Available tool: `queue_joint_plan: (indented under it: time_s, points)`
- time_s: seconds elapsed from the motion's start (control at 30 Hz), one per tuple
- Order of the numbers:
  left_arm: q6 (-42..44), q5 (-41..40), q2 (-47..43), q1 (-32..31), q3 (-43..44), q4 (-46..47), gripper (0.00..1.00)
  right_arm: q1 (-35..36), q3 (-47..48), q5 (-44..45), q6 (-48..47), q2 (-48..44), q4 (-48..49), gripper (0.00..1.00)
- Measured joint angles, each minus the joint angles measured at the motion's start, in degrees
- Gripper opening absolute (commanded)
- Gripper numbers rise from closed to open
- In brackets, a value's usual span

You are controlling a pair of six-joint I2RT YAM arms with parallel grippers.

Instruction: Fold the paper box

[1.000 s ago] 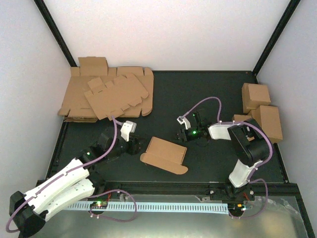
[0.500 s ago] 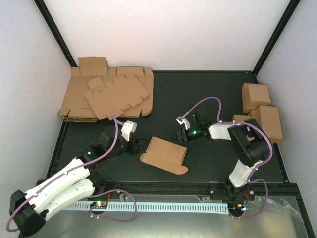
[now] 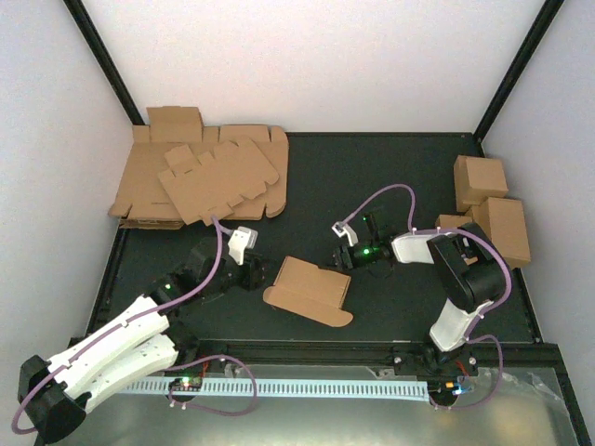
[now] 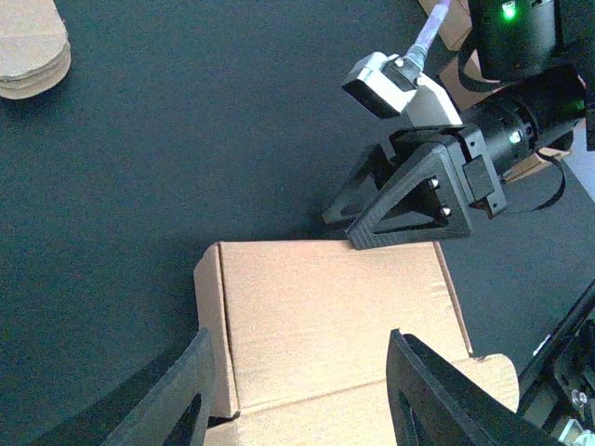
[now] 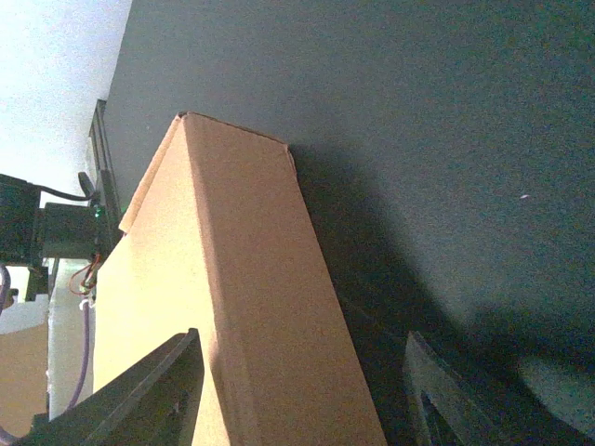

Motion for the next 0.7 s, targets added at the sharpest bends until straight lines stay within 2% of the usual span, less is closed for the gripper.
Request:
queue_joint_plan:
  time_s: [0.47, 0.7]
  points:
    - [0.1, 0.6, 0.7, 0.0, 0.0, 0.0, 0.54, 0.0, -0.1, 0.0, -0.2, 0.2, 0.0, 0.64]
    - [0.2, 0.9, 0.7, 0.0, 0.0, 0.0, 0.54, 0.0, 0.0, -1.4, 0.2, 1.3, 0.7, 0.49]
